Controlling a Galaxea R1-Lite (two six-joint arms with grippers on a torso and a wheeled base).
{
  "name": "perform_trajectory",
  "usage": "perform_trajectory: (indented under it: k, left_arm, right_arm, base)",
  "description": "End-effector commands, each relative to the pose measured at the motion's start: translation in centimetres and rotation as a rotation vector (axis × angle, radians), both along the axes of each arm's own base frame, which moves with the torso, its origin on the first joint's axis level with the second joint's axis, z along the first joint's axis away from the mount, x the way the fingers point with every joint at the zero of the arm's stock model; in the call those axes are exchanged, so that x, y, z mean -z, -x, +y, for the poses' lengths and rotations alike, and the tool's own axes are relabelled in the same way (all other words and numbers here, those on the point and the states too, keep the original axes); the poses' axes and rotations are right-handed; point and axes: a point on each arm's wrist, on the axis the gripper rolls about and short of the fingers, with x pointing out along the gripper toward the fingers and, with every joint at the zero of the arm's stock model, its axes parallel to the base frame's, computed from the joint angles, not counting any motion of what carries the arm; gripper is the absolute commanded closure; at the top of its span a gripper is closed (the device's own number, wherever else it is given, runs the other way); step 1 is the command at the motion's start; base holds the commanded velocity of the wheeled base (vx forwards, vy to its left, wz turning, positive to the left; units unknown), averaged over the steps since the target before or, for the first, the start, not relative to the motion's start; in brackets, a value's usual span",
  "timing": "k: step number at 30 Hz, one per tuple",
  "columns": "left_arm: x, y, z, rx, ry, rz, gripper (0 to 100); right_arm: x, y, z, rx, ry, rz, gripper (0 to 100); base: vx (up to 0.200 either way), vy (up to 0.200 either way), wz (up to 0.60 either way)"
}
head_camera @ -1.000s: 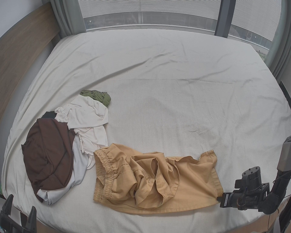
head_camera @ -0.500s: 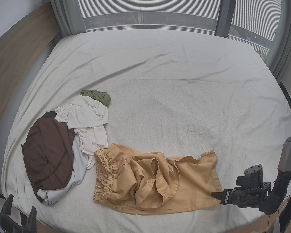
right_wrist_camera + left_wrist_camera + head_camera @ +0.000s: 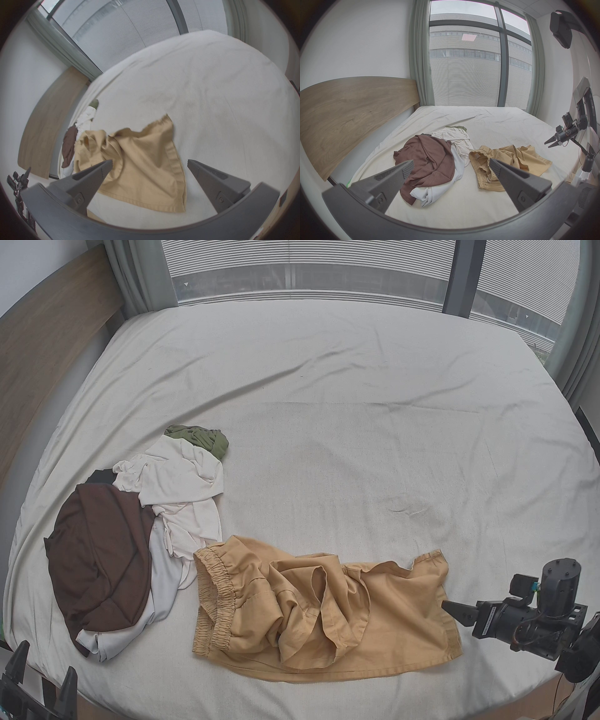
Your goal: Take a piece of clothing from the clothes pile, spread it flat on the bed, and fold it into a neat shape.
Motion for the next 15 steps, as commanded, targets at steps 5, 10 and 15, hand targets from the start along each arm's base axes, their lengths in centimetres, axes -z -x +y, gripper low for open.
perform_trajectory:
  k: [5,10,15]
  left_arm:
    - [0.5,0.0,0.0,0.0,0.0,0.001,0]
    - [0.5,0.0,0.0,0.001,-0.002,0.001,0]
    - [0.5,0.0,-0.1,0.027,-0.019,-0.001,0]
  right_arm:
    - [-5.1,0.6,2.9,-0.184,-0.123,-0.266,0]
    - [-6.9,0.6,5.2,-0.304,-0.189,-0.35,0]
    - [-7.1,0.7,5.7,-0.365,-0.185,-0.358,0]
  base:
    - [0.0,0.0,0.0]
    - [0.0,0.0,0.0]
    - [0.0,0.0,0.0]
